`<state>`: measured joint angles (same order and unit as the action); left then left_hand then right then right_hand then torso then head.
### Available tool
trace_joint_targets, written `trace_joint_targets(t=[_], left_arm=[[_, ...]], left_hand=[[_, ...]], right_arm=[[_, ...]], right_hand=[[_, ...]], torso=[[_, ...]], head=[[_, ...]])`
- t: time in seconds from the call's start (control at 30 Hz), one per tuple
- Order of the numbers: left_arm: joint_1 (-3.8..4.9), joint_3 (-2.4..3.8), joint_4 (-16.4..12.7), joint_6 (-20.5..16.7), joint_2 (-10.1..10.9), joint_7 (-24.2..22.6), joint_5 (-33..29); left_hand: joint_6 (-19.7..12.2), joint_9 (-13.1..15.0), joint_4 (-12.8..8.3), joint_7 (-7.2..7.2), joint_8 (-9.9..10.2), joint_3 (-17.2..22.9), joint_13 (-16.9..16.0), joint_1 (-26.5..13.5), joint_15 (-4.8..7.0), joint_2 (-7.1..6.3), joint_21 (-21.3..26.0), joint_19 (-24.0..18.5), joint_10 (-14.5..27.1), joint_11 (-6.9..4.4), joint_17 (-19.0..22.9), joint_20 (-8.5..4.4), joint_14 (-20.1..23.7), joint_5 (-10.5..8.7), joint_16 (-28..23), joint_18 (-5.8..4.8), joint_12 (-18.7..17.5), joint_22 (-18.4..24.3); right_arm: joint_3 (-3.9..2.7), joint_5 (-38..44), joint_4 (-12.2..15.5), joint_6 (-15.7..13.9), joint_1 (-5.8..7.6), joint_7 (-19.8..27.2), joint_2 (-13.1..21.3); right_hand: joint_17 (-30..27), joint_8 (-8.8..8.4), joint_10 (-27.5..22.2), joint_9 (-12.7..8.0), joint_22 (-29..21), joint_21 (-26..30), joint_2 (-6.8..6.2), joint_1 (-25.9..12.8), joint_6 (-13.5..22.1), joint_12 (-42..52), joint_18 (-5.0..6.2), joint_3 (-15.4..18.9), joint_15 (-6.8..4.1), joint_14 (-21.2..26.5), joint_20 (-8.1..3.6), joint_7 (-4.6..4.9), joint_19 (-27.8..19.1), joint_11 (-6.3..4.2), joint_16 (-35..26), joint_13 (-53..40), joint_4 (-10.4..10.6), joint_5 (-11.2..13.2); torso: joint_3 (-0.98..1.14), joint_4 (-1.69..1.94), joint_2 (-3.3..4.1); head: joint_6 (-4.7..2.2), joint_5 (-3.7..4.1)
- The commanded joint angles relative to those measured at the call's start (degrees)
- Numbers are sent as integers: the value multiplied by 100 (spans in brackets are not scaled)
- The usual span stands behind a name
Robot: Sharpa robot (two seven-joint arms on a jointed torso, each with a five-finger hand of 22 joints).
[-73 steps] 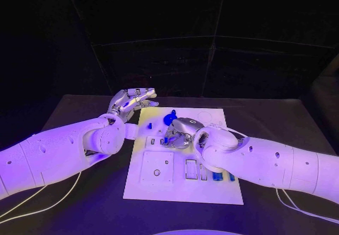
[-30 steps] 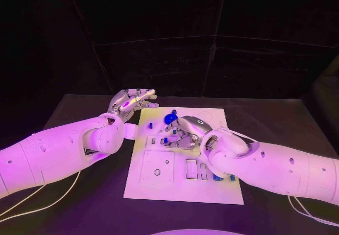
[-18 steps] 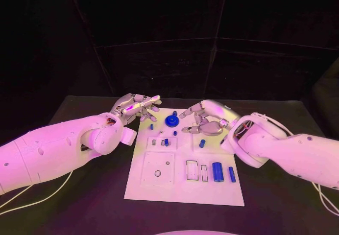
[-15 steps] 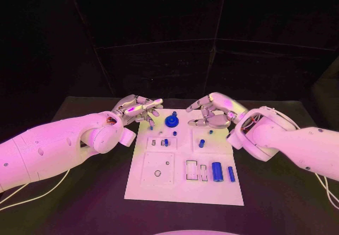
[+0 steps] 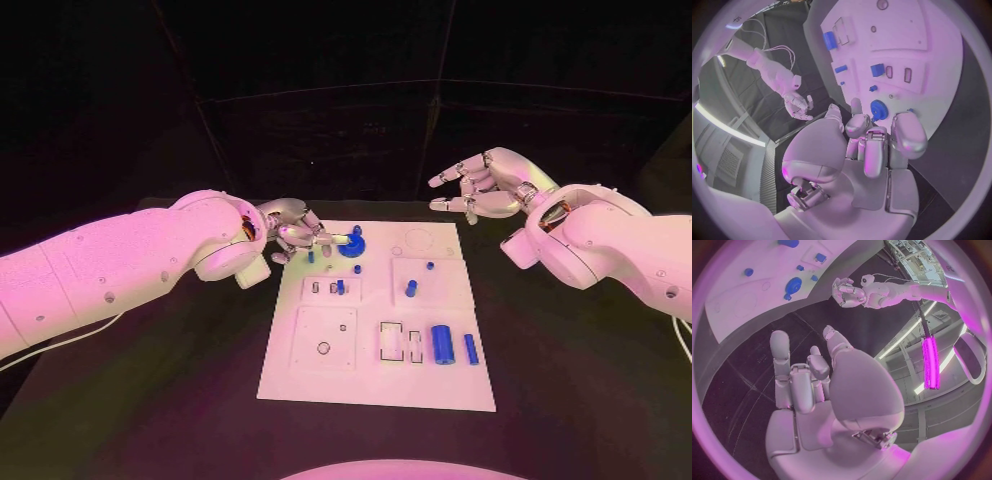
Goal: Assemble the parts on the task board
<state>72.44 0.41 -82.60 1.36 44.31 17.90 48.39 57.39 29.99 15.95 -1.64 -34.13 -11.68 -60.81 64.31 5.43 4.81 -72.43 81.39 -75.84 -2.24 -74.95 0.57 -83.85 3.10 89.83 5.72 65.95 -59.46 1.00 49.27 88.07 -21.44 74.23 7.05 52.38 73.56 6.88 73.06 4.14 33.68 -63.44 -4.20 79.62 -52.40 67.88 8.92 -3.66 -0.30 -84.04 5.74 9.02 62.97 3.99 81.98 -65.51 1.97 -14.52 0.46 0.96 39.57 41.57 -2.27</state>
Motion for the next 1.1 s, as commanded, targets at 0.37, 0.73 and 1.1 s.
trace_joint_targets(t=[0.37,0.73,1.1], left_arm=[[229,-343,396,1034,-671,1591,1037],[279,-481,546,1178,-956,1699,1164],[281,-510,580,1178,-1072,1654,1175]], left_hand=[[-162,199,58,-7,-144,-273,-58,-127,20,-57,-83,-47,64,5,-1505,0,-615,-42,17,-47,50,-118],[-167,205,58,-7,-148,-279,-61,-129,20,-53,-89,-46,64,5,-1505,-1,-615,-41,17,-48,52,-128],[-242,240,48,-20,-151,-324,-27,-122,15,-26,-81,-68,103,14,-1505,1,-615,-41,17,-44,22,-110]], right_arm=[[-4,-232,-300,106,36,-47,-128],[-4,-154,-377,111,37,-111,-193],[-4,-143,-444,138,38,-116,-275]], right_hand=[[-35,41,-28,-9,-54,81,70,72,-2,-38,100,-14,-31,-211,-20,-6,-5,-19,-61,31,-89,-98],[-62,46,-39,-10,-83,102,77,93,-1,-53,102,-24,-33,-209,-23,-7,-3,-19,-82,57,-115,-137],[-72,47,-45,-11,-103,115,73,86,1,-62,105,-20,-33,-207,-23,-6,-8,-19,-89,68,-116,-147]], torso=[[15,-10,-29],[8,-5,-21],[7,-2,-21]], head=[[41,-16],[62,-37],[94,-34]])
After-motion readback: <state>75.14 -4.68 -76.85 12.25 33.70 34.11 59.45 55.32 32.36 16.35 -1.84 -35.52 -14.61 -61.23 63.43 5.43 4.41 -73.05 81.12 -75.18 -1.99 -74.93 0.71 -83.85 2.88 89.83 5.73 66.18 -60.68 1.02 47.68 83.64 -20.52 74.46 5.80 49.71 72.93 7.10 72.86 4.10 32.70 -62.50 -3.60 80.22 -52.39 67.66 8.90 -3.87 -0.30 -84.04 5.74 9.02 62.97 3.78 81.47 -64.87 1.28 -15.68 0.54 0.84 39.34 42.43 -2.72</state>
